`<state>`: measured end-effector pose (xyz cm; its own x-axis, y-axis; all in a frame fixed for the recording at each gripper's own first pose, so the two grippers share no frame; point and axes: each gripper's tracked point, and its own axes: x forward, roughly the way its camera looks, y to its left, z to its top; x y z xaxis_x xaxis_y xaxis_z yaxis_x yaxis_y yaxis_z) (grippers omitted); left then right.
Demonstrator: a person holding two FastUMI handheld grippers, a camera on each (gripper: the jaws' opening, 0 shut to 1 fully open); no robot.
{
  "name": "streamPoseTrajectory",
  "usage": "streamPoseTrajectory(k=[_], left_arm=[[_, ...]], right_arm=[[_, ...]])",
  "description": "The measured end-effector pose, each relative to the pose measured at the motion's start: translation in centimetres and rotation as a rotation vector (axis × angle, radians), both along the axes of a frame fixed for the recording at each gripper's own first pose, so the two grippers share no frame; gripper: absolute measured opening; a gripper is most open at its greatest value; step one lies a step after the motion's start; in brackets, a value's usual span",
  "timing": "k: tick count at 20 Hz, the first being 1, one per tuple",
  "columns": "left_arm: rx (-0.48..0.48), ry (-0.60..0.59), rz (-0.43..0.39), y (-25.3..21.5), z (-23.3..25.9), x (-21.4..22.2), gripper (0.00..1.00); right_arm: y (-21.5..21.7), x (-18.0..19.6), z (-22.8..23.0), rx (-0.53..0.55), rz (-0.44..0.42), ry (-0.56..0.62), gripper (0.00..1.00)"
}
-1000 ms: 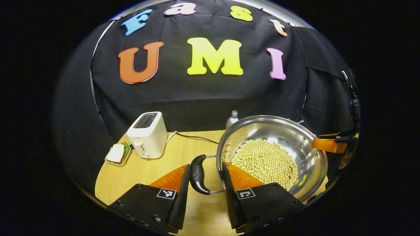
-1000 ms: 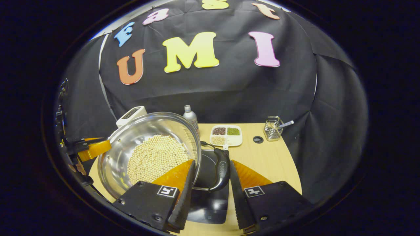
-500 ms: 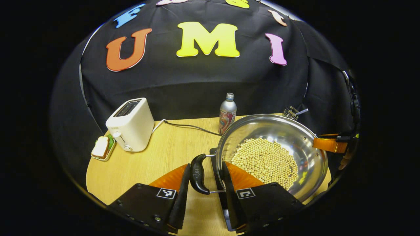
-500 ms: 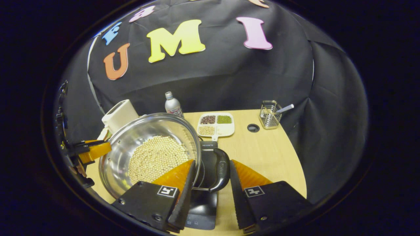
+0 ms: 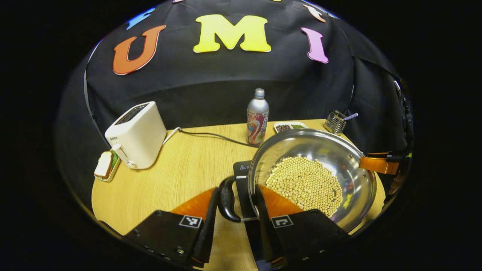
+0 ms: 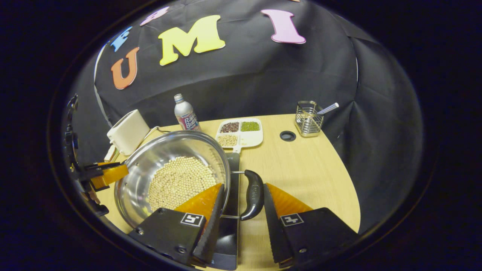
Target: First push the handle of the pot to place it horizontally, then grasp the pot with both hands and set it on the induction cooktop.
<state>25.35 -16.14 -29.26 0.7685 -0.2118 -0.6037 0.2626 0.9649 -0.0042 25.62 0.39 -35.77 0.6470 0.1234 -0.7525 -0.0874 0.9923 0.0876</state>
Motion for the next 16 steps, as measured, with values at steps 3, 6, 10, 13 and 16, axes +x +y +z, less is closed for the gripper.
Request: streamPoseTrajectory(k=[3, 6, 10, 13, 16], left_arm=[[-0.036, -0.008, 0.021, 0.6, -0.4, -0.4, 0.52], [-0.047, -0.023, 0.026, 0.8, -0.4, -0.4, 0.52], [-0.051, -0.033, 0.026, 0.9, -0.4, -0.5, 0.54], [-0.080, -0.041, 0.031, 0.9, -0.3, -0.6, 0.55], [-0.117, -0.083, 0.035, 1.4, 0.4, -1.1, 0.62]], right_arm=[[0.2, 0.3, -0.5, 0.025, 0.007, -0.064, 0.60], [0.3, 0.2, -0.5, 0.034, 0.010, -0.080, 0.60], [0.2, 0.3, -0.3, 0.042, 0.000, -0.117, 0.61], [0.4, 0.1, -0.2, 0.050, -0.011, -0.132, 0.63], [-0.3, 0.0, 0.9, -0.035, 0.022, -0.234, 0.68]])
